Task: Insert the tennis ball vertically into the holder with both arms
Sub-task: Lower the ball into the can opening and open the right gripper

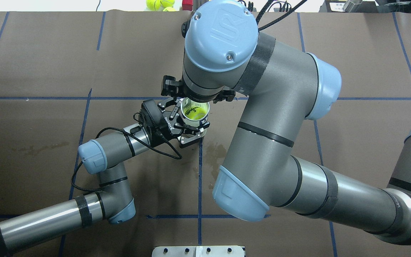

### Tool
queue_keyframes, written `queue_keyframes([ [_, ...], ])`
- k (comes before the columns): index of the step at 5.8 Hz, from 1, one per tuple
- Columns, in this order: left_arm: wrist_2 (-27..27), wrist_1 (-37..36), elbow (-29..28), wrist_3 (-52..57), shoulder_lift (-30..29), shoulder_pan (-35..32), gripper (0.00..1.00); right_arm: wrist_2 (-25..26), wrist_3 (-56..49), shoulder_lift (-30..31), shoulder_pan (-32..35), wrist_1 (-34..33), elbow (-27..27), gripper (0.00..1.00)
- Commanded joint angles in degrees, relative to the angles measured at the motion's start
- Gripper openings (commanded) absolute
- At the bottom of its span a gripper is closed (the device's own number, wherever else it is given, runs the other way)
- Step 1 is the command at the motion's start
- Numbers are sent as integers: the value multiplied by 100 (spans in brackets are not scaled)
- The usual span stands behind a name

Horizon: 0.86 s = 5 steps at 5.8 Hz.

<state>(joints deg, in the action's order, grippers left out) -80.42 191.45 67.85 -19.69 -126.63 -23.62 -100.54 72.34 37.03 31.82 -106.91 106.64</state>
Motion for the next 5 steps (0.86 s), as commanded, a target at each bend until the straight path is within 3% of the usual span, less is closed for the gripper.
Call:
queue_keyframes([
  [1, 0, 6, 0, 0, 16, -2, 93, -9, -53, -2, 8, -6, 6, 99],
  [5, -26, 24, 61, -9, 16, -2, 100, -53, -291, 15, 52, -14, 41, 99],
])
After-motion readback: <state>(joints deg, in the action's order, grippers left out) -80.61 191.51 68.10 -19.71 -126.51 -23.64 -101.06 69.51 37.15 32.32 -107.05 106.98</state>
